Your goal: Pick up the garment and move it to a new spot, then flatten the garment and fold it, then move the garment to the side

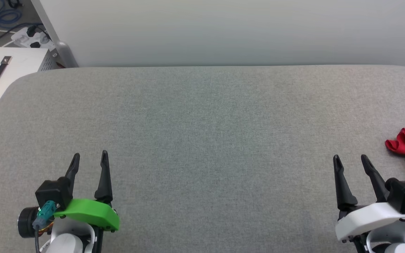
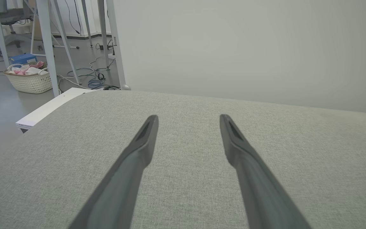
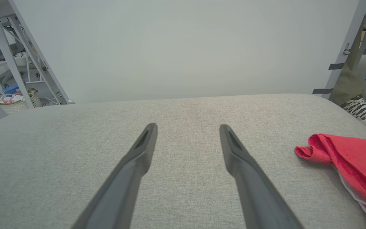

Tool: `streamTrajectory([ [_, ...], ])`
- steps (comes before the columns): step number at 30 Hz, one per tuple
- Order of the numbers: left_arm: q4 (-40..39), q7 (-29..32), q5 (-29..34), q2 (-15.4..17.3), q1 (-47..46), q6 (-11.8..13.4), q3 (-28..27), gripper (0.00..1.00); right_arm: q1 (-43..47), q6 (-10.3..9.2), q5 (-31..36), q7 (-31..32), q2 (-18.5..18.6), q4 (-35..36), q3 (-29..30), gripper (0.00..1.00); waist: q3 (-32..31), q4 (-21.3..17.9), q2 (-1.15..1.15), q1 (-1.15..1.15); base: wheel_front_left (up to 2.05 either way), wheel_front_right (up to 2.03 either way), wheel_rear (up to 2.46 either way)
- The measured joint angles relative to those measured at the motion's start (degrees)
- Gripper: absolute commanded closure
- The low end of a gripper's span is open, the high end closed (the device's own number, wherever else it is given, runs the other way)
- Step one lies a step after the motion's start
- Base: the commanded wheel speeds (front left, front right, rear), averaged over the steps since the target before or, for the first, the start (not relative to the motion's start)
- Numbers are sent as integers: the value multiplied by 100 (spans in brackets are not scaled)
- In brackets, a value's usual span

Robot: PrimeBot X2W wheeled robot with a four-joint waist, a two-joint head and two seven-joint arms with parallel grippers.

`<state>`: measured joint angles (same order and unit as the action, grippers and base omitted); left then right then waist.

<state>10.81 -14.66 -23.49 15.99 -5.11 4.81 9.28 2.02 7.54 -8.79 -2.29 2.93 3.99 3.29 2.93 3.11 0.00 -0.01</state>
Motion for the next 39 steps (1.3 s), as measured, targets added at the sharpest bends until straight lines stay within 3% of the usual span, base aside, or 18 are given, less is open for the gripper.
streamTrajectory([
  [16,196,58,0,37,431,-5,178,0,761,-1,-47,136,-3,571,-118,0,-537,-156,0,0,0,0,0],
  [39,369,52,-18,119,437,-54,234,0,814,-1,-94,153,-3,661,-170,0,-457,-176,0,0,0,0,0],
])
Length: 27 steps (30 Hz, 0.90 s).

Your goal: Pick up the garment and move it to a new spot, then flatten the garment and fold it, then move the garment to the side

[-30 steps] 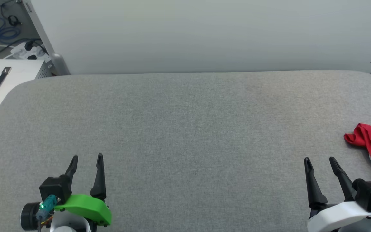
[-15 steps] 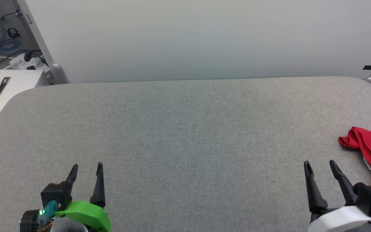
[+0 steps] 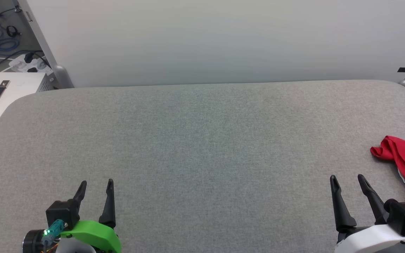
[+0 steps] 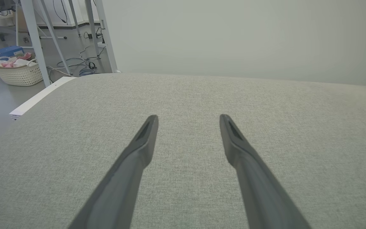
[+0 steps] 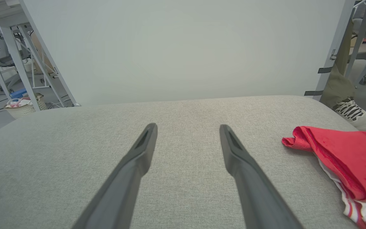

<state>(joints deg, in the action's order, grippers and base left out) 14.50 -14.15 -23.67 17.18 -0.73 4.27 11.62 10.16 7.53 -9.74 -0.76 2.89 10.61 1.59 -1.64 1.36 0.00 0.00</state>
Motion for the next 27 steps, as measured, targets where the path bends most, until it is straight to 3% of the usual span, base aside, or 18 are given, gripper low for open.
streamTrajectory([
  [5,3,-1,0,0,-5,-1,7,0,-5,0,-8,-8,0,0,-1,0,49,-5,0,0,0,0,0],
  [6,2,2,0,-1,-8,-1,10,100,-7,1,-7,-5,0,0,-1,100,61,-6,0,0,0,0,0],
  [27,-179,193,259,-145,-6,-30,-114,100,-30,1,94,2,0,-126,-2,100,76,-24,0,0,0,0,0],
])
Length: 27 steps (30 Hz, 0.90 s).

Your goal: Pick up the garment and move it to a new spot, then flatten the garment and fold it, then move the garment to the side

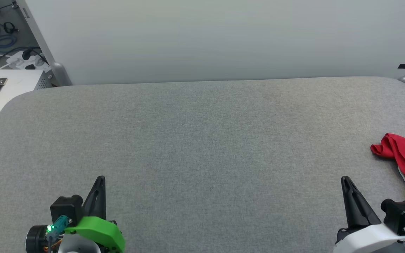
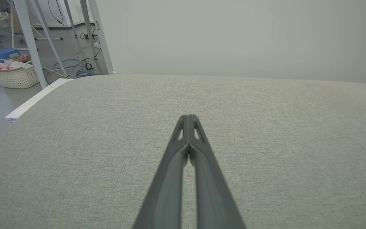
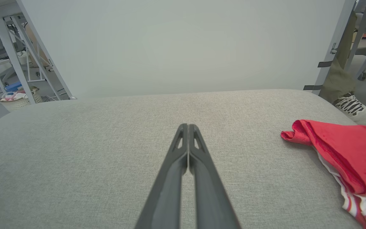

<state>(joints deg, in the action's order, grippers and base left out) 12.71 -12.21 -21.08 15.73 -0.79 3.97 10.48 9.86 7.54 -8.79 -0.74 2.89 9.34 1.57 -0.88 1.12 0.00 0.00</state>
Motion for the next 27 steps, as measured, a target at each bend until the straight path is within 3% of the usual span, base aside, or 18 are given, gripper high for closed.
streamTrajectory([
  [27,-282,278,505,-316,2,-75,-253,100,-211,0,181,8,0,-224,-33,100,21,-28,0,1,0,0,0],
])
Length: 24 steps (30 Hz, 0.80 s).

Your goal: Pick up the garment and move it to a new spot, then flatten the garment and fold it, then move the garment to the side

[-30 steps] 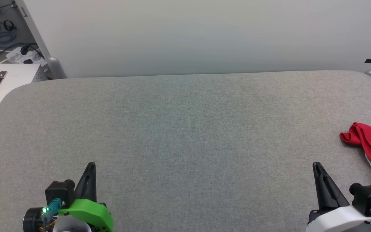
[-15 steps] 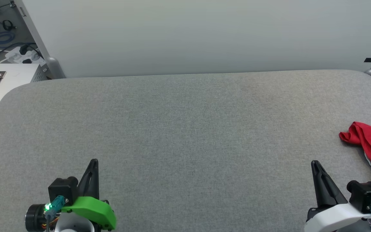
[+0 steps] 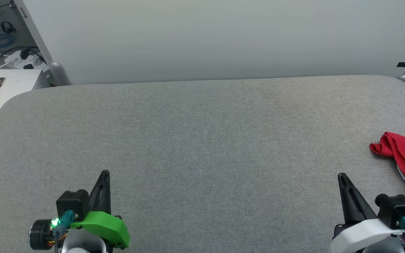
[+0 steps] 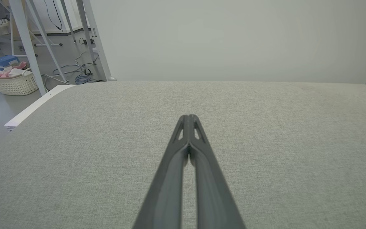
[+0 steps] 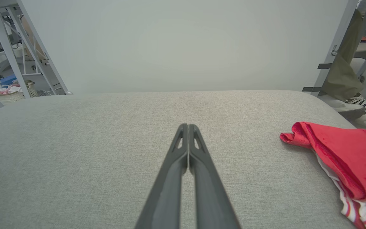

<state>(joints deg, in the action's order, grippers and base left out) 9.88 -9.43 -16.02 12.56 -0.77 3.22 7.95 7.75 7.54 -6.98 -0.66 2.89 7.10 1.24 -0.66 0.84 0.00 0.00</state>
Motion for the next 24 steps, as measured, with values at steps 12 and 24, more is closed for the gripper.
streamTrajectory([
  [12,-147,143,226,-149,2,-47,-110,100,-102,0,125,18,0,-104,-14,100,10,-13,0,0,0,0,0],
  [24,-296,274,449,-265,3,-98,-236,100,-216,0,192,35,0,-197,-33,100,19,-24,0,0,0,0,0],
])
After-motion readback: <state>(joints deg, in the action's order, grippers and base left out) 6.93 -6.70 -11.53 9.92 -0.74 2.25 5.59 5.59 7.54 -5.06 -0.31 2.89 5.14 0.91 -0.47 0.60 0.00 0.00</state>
